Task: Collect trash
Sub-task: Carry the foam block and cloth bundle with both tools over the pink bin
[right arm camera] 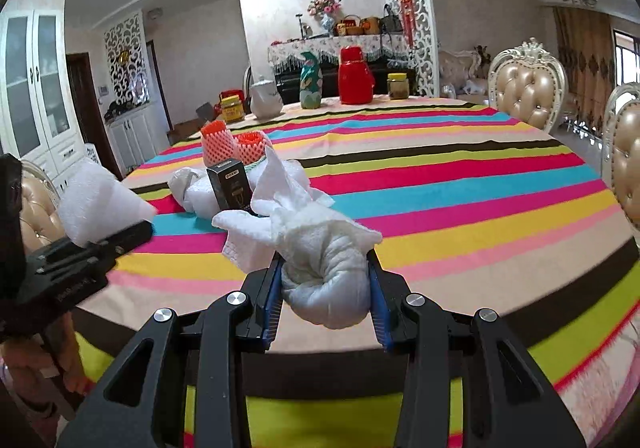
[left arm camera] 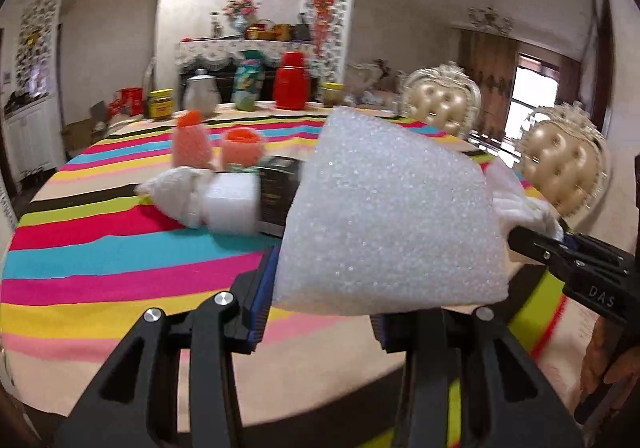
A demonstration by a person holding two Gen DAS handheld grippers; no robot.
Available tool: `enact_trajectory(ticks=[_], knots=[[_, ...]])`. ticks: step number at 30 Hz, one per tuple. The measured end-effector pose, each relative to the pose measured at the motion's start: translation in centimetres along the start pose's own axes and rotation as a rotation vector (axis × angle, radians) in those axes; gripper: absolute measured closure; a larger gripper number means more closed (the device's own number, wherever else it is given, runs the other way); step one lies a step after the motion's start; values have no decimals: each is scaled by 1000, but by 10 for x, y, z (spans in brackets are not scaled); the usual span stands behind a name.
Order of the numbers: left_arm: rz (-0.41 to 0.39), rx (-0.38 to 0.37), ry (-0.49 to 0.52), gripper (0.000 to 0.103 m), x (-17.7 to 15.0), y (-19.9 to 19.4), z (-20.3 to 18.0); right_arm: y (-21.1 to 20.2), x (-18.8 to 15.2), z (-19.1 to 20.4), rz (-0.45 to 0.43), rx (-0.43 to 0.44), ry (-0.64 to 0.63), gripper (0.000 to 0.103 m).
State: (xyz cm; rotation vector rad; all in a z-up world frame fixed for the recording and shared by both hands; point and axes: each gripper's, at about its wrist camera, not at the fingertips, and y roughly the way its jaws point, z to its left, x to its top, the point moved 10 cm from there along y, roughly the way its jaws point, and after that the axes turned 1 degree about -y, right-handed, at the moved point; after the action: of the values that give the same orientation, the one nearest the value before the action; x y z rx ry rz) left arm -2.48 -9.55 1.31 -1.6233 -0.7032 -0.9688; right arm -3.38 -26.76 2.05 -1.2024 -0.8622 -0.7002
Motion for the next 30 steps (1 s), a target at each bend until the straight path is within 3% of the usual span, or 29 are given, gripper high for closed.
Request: enact_trajectory(ticks=[12,17,24,27,30], knots=[[45,-222,161,62,-17,7,-137,-94,-31,-73,-55,-142,67,64],[31,-323,224,62,-13,5,-201,-146,-51,-119,-83,-279,99,64],[41,-527,312,63,-22,-1,-316,-205,-77,-202,-96,-495,172,64],[59,-630,358,63,-31,-5,-368,-232,-91,-241,-76,-626,180,64],[69,-720,407,63,-39,-11,-416,-251,-104,-274,-60,-676,231,64]])
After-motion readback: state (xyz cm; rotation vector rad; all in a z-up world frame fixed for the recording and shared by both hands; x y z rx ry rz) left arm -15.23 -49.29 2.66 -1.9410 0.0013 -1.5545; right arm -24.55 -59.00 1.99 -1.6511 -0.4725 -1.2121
